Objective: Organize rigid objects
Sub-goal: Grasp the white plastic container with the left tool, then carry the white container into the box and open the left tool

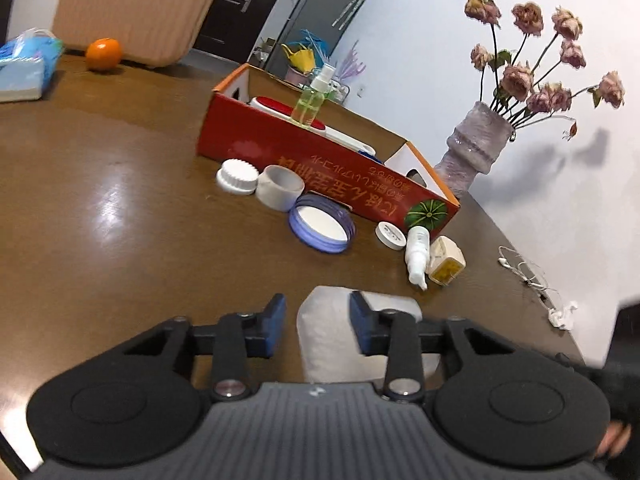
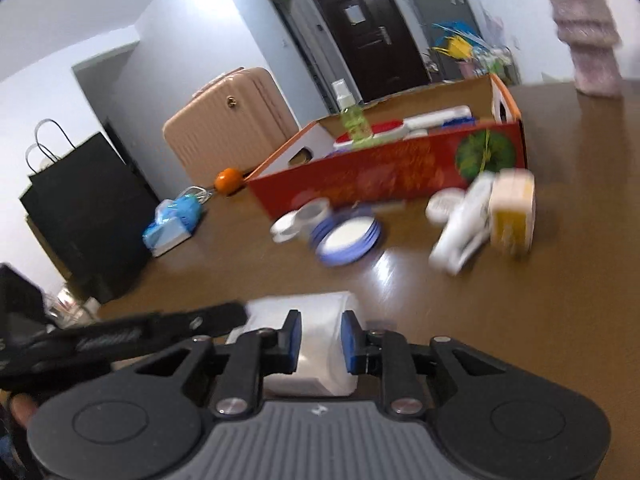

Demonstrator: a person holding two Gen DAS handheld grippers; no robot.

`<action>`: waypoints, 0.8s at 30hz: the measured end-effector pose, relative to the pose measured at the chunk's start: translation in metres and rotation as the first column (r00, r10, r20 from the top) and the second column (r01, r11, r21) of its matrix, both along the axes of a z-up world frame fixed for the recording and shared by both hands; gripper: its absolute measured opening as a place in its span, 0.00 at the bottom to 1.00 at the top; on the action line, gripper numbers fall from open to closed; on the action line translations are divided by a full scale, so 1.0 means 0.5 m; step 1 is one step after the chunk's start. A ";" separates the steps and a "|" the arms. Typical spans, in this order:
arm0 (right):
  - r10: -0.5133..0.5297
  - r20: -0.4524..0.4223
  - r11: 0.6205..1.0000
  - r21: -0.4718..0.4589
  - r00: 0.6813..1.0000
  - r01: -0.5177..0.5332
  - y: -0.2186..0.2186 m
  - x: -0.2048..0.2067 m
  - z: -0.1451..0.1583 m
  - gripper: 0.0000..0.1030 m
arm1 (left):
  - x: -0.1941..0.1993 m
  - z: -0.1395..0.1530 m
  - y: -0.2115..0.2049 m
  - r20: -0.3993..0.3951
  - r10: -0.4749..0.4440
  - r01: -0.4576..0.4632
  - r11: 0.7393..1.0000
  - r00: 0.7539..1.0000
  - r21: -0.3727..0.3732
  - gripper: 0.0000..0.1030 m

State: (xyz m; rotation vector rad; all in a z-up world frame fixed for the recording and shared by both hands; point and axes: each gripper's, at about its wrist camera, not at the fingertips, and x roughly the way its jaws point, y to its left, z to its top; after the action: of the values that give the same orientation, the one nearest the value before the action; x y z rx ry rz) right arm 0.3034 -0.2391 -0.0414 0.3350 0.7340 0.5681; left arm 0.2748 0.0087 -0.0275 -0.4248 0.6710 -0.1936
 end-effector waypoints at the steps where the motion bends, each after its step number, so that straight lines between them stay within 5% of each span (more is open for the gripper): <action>1: -0.012 0.005 1.000 0.005 1.000 0.012 0.008 -0.027 -0.001 0.20 | -0.014 0.004 0.000 0.003 0.010 -0.010 1.000 1.000 0.002 0.17; 3: -0.017 0.021 1.000 0.002 1.000 0.017 0.023 -0.078 -0.001 0.20 | -0.045 0.012 -0.001 0.003 0.016 -0.016 1.000 1.000 0.010 0.09; 12: -0.047 0.007 0.999 0.027 0.999 0.047 0.006 -0.194 0.007 0.18 | -0.152 0.011 0.025 -0.087 -0.046 0.035 0.991 0.995 -0.131 0.14; 16: -0.046 0.000 0.998 0.038 0.999 0.046 0.005 -0.208 0.004 0.17 | -0.159 -0.003 0.041 -0.108 -0.117 0.090 0.969 0.987 -0.230 0.51; 24: -0.045 -0.053 0.993 0.108 0.998 0.050 -0.012 -0.166 -0.017 0.25 | -0.117 -0.028 0.037 -0.128 -0.138 0.106 0.967 0.982 -0.231 0.37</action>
State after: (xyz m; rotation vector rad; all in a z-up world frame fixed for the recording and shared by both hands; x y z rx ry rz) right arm 0.2203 -0.2450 -0.0500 0.4688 0.7426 0.5578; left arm 0.2161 0.0271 -0.0416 -0.6179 0.8214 -0.3602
